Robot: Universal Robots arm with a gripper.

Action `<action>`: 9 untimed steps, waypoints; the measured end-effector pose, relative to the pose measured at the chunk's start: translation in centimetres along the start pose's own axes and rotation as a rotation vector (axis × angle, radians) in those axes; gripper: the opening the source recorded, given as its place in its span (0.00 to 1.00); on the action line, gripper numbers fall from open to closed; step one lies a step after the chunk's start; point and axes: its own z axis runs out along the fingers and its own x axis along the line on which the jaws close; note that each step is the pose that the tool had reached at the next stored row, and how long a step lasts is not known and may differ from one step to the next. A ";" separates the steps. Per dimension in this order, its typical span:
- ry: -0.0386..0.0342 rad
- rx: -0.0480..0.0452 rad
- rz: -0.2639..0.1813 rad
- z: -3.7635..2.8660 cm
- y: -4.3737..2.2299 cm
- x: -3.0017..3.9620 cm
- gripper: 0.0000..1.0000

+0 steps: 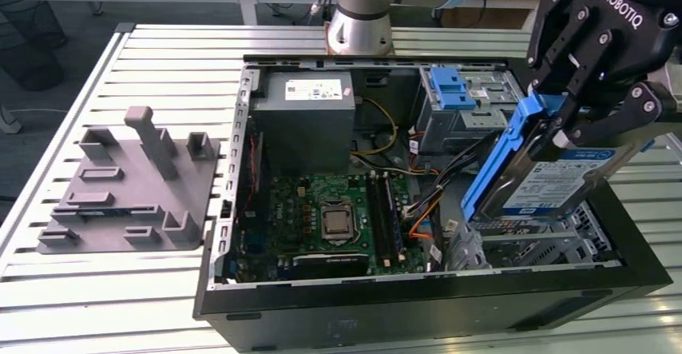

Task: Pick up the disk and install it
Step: 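Insert the disk into the insertion slot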

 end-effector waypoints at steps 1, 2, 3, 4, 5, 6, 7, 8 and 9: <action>0.0001 0.0000 0.000 0.06 -0.12 0.00 0.36; 0.0000 0.0000 0.000 0.13 -0.31 -0.01 0.36; 0.0003 0.0000 0.000 0.20 -0.51 -0.03 0.36; 0.0002 0.0000 0.000 0.28 -0.72 -0.03 0.36; 0.0001 0.0000 0.000 0.37 -0.91 -0.04 0.36; 0.0002 0.0000 0.000 0.45 -1.07 -0.05 0.36; 0.0003 0.0000 0.000 0.53 -1.17 -0.06 0.36; 0.0003 0.0000 0.000 0.63 -1.24 -0.06 0.36; 0.0003 0.0000 0.000 0.73 -1.30 -0.07 0.36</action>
